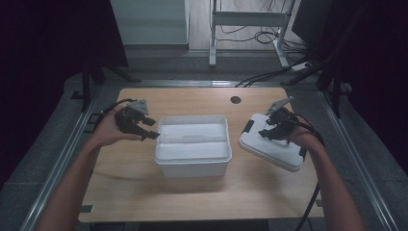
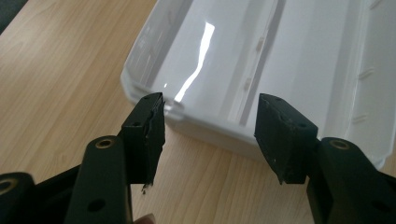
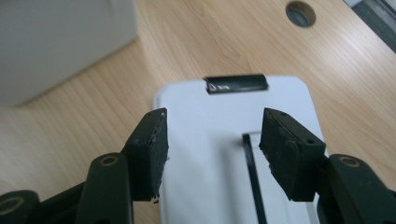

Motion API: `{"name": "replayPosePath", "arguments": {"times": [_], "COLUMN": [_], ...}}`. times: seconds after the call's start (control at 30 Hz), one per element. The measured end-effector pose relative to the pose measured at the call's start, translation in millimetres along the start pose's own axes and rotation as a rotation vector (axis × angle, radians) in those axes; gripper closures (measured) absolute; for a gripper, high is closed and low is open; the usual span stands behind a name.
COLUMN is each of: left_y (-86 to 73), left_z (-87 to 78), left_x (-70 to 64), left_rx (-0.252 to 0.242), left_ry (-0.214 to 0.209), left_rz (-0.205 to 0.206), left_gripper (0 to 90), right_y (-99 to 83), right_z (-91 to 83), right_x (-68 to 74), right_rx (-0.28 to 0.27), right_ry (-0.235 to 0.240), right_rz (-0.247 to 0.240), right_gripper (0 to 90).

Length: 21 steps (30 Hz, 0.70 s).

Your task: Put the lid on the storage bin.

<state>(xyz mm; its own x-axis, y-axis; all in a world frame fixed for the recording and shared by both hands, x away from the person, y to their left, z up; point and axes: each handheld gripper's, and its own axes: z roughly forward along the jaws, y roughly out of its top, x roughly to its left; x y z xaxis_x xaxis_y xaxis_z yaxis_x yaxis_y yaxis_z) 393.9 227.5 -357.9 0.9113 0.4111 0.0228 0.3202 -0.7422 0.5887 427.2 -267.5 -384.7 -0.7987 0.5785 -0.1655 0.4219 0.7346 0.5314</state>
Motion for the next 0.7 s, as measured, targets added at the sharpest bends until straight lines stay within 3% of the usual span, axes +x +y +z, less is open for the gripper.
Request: {"name": "replayPosePath", "arguments": {"times": [0.43,0.57,0.7], "left_y": [-25.9,-30.9,-39.5], "left_z": [-5.0,-8.6,-8.7], "left_x": [5.0,6.3,7.4], "left_rx": [0.003,-0.005,0.017], "left_ry": [0.02,0.028,0.051], "left_rz": [-0.058,-0.076,-0.081], "left_gripper": [40.7,40.8,40.5], "right_y": [-19.0,-23.9,-31.7], "right_z": [25.0,28.9,34.1], "right_x": [-24.1,-32.0,-39.6], "right_rx": [0.077,0.105,0.132], "right_ry": [-0.03,-0.051,-0.064], "right_rz": [0.051,0.047,0.06], "right_gripper": [41.6,42.3,44.5]}}
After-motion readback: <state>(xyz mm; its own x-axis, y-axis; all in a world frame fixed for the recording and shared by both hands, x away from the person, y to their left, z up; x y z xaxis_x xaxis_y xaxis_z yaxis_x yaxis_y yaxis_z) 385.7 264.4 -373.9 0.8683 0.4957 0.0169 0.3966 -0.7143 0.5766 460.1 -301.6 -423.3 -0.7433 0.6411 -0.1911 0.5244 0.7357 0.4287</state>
